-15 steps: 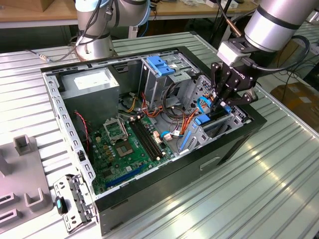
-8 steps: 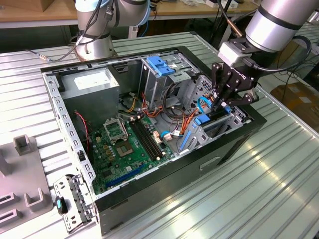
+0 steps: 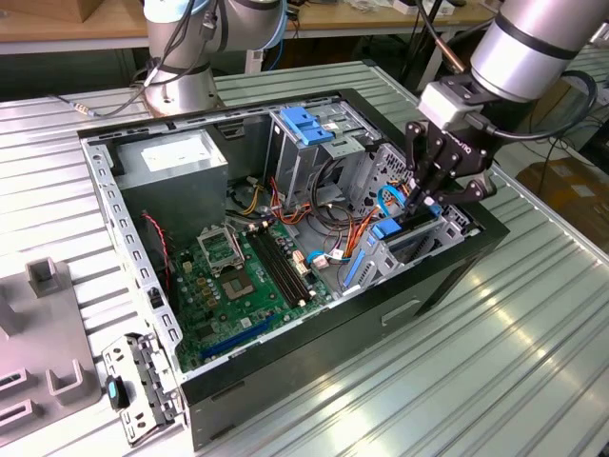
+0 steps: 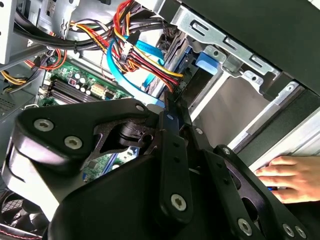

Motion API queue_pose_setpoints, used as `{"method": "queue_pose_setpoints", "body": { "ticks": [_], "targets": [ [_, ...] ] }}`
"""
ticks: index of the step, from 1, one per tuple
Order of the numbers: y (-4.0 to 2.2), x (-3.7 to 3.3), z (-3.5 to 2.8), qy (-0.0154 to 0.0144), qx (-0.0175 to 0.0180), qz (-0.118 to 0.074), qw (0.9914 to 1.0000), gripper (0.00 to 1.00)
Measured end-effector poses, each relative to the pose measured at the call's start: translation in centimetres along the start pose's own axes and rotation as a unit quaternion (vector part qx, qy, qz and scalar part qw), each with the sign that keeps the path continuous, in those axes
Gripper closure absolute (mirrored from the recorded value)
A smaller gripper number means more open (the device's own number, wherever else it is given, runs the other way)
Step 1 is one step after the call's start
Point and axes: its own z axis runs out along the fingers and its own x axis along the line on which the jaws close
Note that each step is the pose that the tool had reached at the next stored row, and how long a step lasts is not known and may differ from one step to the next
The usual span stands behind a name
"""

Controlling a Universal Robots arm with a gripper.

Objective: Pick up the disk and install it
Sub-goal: 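Insert the second disk wire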

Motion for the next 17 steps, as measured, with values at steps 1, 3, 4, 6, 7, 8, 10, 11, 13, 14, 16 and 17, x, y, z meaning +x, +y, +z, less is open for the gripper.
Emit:
{"method": "queue_pose_setpoints", "body": {
  "ticks": [1, 3, 4, 6, 7, 8, 10, 11, 13, 14, 16, 17],
  "targets": [
    [0.0, 0.01, 0.01, 0.0, 0.0001, 0.0, 1.0, 0.84],
    [-0.03, 0.02, 0.04, 0.0001, 0.0002, 0.0, 1.0, 0.84],
    [-0.05, 0.03, 0.06, 0.0001, 0.0002, 0.0, 1.0, 0.84],
    [-0.06, 0.03, 0.13, 0.0, 0.0002, 0.0, 1.0, 0.84],
    [-0.07, 0.03, 0.18, -0.0001, 0.0002, 0.0, 1.0, 0.84],
    [-0.08, 0.03, 0.22, 0.0, 0.0002, 0.0, 1.0, 0.84],
    [-0.09, 0.03, 0.28, 0.0001, 0.0002, 0.0, 1.0, 0.84],
    [-0.09, 0.03, 0.31, -0.0001, 0.0002, 0.0, 1.0, 0.84],
    [-0.1, 0.04, 0.4, -0.0007, 0.0002, 0.0, 1.0, 0.84],
    [-0.1, 0.04, 0.42, -0.001, 0.0002, 0.0, 1.0, 0.84],
    [-0.1, 0.03, 0.43, -0.0017, 0.0002, 0.0, 1.0, 0.84],
    [-0.1, 0.04, 0.42, -0.0021, 0.0002, 0.0, 1.0, 0.84]
  ]
}}
